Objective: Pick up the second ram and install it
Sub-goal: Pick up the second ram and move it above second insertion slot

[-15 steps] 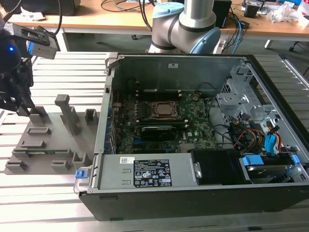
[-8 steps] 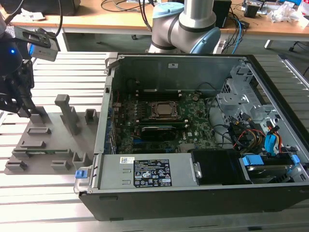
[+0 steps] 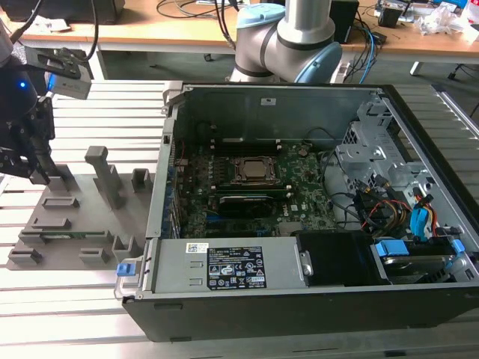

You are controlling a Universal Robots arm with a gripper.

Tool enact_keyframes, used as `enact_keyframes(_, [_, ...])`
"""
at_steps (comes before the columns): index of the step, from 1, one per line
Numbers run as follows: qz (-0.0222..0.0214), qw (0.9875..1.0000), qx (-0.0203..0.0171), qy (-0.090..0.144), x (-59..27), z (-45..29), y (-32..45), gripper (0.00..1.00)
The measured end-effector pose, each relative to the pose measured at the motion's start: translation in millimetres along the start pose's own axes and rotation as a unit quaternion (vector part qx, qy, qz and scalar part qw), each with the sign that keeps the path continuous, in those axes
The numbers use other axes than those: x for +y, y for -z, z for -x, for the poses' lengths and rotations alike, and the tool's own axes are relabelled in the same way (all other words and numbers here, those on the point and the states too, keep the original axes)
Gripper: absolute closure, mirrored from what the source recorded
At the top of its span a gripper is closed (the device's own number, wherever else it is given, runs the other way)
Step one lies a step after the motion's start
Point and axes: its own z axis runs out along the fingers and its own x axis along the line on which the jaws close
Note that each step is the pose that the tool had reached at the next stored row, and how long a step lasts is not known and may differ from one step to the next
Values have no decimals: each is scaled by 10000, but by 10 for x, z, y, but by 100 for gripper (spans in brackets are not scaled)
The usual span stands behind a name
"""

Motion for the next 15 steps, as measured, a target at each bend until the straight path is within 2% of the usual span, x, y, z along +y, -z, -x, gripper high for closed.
enact_keyframes(15, [0, 10000, 0, 0, -6, -2, -113, 70])
